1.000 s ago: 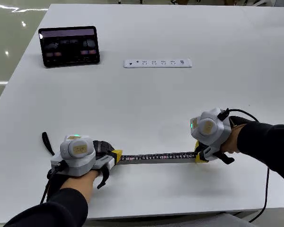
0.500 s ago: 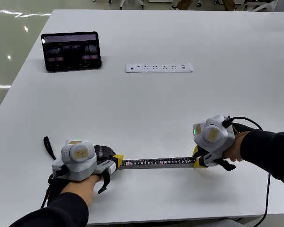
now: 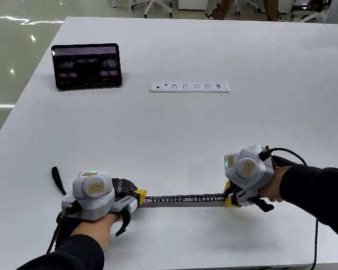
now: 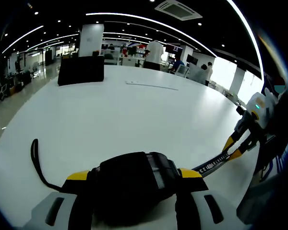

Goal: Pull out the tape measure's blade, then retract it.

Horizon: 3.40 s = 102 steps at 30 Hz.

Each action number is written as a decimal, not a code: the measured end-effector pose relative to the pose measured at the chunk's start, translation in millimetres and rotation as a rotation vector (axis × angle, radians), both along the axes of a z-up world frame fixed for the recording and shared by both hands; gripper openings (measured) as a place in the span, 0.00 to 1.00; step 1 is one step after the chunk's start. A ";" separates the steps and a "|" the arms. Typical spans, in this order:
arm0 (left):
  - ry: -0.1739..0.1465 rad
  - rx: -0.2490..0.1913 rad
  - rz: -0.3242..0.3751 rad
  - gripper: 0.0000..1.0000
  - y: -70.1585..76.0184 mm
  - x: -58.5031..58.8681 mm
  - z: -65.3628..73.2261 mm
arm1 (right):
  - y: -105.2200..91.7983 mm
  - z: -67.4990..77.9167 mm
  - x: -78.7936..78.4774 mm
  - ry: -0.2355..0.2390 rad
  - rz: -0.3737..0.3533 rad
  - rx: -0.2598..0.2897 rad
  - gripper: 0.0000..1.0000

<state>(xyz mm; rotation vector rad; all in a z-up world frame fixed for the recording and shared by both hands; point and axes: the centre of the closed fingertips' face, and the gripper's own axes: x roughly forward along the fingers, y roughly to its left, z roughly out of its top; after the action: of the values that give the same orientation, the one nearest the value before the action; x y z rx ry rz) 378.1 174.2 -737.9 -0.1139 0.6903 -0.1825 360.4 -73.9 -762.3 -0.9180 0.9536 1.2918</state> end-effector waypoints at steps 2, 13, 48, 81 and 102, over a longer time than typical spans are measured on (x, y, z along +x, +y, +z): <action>0.000 -0.002 0.000 0.66 -0.1 -0.1 0.1 | 2.4 -0.3 -0.6 -0.001 0.002 -0.002 0.11; 0.005 -0.005 -0.001 0.66 -0.7 0.0 -0.1 | 14.5 -1.6 -1.5 -0.002 -0.012 0.013 0.11; 0.011 -0.017 0.005 0.66 -0.8 0.5 -0.4 | 39.2 0.1 -0.5 -0.009 -0.047 0.063 0.11; 0.020 -0.033 0.014 0.66 -0.3 0.4 -0.2 | 77.3 -0.7 -1.0 -0.009 -0.046 0.112 0.11; 0.023 -0.048 0.018 0.65 0.0 1.0 -0.4 | 91.4 -0.4 -0.3 -0.005 -0.070 0.142 0.11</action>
<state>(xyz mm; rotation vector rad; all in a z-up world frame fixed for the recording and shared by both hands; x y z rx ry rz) 379.1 174.3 -738.3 -0.1685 0.7073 -0.1810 360.0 17.6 -762.8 -0.7713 0.8712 1.2799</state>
